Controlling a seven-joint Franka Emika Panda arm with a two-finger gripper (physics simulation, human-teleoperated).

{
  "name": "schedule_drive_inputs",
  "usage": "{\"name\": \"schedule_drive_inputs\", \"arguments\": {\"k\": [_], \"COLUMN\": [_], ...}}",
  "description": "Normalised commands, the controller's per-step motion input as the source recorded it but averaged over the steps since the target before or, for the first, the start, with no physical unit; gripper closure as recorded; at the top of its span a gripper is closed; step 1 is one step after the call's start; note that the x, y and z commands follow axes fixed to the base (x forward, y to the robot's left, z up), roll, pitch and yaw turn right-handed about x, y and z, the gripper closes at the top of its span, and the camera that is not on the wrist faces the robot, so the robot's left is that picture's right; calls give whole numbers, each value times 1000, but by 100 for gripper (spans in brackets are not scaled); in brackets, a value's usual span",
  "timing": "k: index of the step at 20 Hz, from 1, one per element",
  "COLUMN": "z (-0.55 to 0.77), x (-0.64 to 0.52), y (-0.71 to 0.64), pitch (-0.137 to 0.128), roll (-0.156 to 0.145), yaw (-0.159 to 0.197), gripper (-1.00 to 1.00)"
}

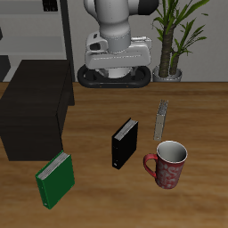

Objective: Place the red mug on top of the shelf

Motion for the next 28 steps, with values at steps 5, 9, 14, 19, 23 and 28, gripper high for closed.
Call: {"name": "schedule_drive_inputs", "arguments": {"k": [5, 9, 14, 19, 23, 28], "z": [-34, 101, 83, 52, 8, -32], "x": [80, 200, 259, 376, 382, 358], "y": [84, 221, 260, 349, 344, 296], "pitch": [14, -29, -13, -16, 1, -28], "roll": [-10, -33, -26, 7, 7, 8], "yaw": [-11, -1, -10, 27, 30, 46], "gripper": [-100, -100, -100, -100, -100, -100]}}
